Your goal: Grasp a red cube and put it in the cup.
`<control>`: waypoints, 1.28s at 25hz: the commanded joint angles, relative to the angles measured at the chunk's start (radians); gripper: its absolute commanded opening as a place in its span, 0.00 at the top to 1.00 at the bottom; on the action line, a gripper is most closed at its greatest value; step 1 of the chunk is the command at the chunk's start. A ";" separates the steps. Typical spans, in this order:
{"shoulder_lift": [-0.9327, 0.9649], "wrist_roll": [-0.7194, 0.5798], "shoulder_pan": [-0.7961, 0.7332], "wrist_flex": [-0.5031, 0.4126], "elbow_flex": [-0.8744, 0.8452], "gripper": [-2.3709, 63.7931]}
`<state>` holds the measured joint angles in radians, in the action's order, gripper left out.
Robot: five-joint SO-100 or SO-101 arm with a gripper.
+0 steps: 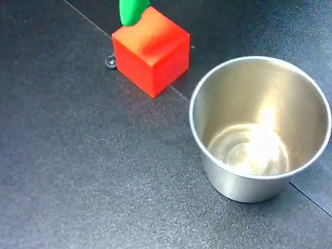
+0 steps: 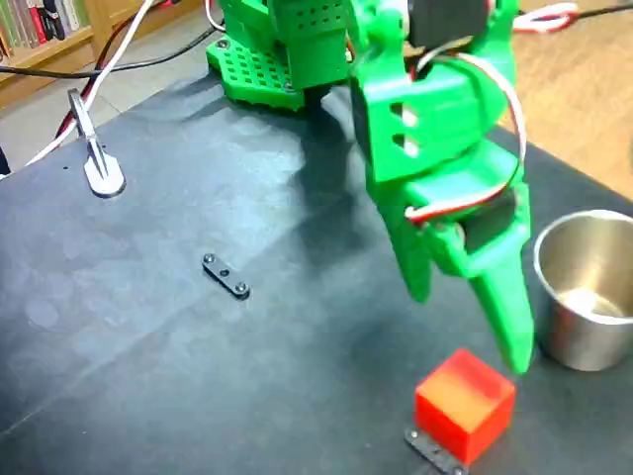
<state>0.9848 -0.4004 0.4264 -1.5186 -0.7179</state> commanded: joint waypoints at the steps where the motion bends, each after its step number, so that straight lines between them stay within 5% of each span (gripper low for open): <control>1: -0.008 -0.006 0.005 -0.008 0.040 0.42; 8: -0.029 -0.009 -0.005 0.006 0.040 0.40; 15: -0.071 -0.008 0.005 0.006 0.040 0.21; 32: -0.216 -0.006 -0.006 0.037 0.230 0.21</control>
<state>0.7670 -0.4019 0.4264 -1.4742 -0.5308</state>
